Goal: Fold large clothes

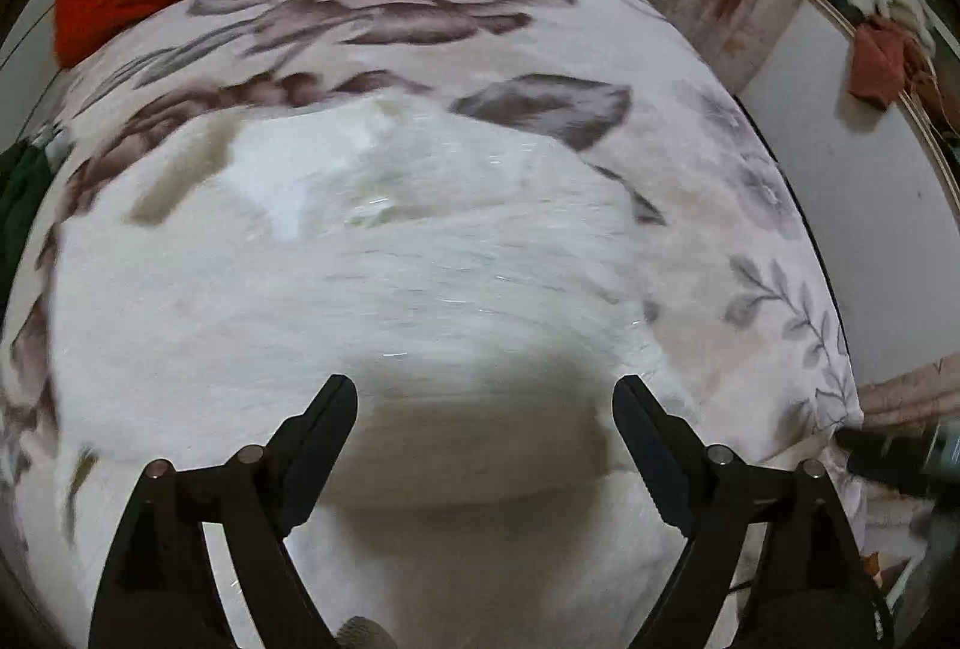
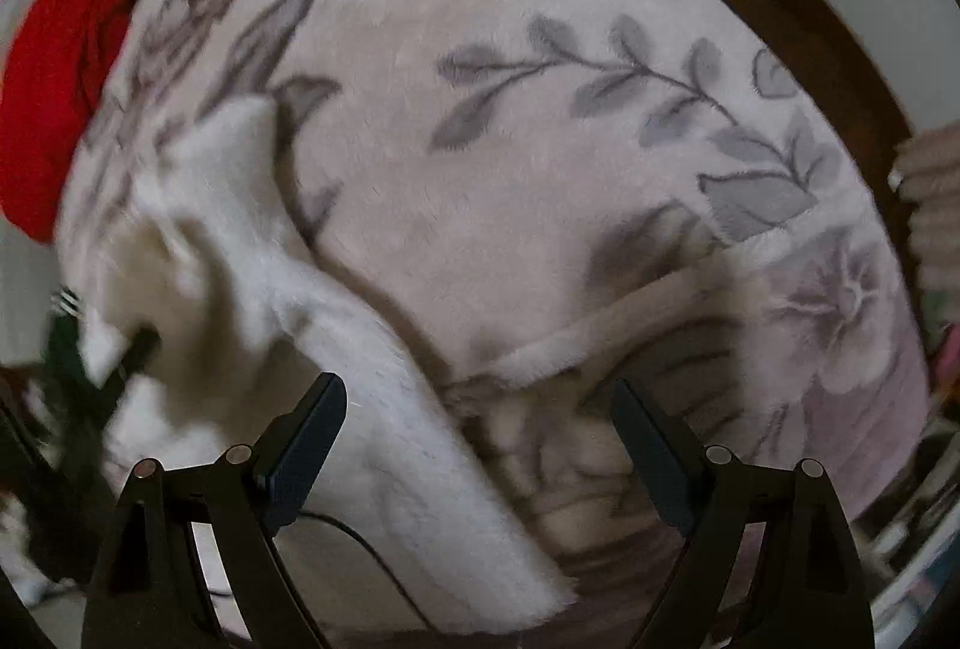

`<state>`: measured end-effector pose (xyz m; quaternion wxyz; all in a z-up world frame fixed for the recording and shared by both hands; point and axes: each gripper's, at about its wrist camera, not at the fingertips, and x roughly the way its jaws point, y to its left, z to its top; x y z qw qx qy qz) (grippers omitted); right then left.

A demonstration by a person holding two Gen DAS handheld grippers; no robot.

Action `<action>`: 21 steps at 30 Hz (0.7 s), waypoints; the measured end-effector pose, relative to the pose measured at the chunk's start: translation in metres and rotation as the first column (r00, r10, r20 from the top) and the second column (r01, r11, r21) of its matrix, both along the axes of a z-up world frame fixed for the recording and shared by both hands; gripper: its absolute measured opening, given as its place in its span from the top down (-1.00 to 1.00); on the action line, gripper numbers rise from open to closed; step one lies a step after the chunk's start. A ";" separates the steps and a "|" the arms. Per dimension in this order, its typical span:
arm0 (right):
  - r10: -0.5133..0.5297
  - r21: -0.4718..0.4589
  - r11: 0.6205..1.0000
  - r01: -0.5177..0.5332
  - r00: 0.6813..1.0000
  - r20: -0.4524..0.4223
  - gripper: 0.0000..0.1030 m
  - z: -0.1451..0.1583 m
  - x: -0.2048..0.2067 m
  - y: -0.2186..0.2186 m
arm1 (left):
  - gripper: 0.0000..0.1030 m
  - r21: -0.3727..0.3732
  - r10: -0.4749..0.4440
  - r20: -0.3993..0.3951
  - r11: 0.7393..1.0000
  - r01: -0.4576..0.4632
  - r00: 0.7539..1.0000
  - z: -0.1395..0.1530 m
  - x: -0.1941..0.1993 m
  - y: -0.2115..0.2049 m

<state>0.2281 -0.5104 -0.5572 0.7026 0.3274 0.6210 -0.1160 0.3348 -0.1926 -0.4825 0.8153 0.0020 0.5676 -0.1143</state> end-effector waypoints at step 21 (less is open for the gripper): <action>0.277 0.015 0.957 -0.289 0.930 0.242 0.90 0.019 0.151 0.138 | -0.69 0.251 0.485 0.113 0.830 -0.497 0.867 -0.001 0.042 0.267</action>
